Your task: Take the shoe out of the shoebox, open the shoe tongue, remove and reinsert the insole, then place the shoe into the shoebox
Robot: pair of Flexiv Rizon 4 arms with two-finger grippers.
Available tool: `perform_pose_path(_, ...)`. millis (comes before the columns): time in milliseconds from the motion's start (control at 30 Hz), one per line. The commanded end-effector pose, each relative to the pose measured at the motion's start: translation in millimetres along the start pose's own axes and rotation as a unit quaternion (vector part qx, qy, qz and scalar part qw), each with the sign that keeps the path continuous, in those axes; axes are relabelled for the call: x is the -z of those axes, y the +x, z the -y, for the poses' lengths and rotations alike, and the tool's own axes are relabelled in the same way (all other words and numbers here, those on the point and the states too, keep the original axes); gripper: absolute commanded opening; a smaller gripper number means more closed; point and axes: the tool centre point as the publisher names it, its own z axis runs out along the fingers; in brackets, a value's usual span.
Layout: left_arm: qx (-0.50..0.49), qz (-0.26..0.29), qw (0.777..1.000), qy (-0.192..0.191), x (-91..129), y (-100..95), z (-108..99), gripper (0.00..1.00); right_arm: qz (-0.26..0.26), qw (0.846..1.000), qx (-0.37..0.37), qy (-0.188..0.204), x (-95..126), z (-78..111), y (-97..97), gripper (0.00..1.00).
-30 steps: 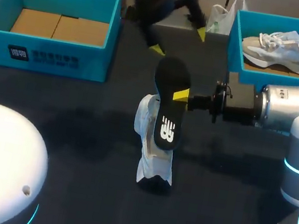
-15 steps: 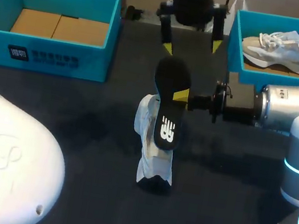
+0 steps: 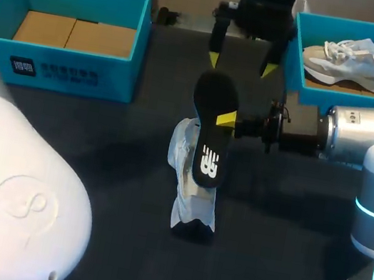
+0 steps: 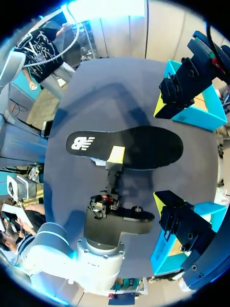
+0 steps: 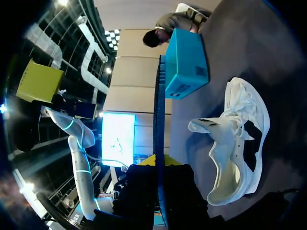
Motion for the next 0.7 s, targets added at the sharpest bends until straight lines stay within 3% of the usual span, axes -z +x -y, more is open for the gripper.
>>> perform_pose_path(33, 0.001, 0.036, 0.999, 0.004, -0.6, 9.2, -0.8, 1.00, 0.002, 1.000, 0.000, 0.000, -1.1, 0.4, 0.3, 0.00)
perform_pose_path(233, -0.018, 0.134, 0.991, -0.001, 0.3, 27.2, 4.6, 1.00, 0.002, 1.000, 0.000, 0.000, -1.1, 0.4, 0.3, 0.00)
perform_pose_path(433, -0.051, 0.268, 0.962, -0.027, -2.9, 49.6, 17.4, 1.00, 0.002, 1.000, 0.000, 0.000, -1.1, 0.4, 0.3, 0.00)
perform_pose_path(533, -0.051, 0.352, 0.934, -0.017, -5.8, 62.0, 20.0, 1.00, 0.002, 1.000, 0.000, 0.000, -1.1, 0.4, 0.3, 0.00)
perform_pose_path(700, -0.047, 0.451, 0.891, 0.036, -13.0, 72.3, 16.5, 1.00, 0.002, 1.000, 0.000, 0.000, -1.1, 0.4, 0.3, 0.00)
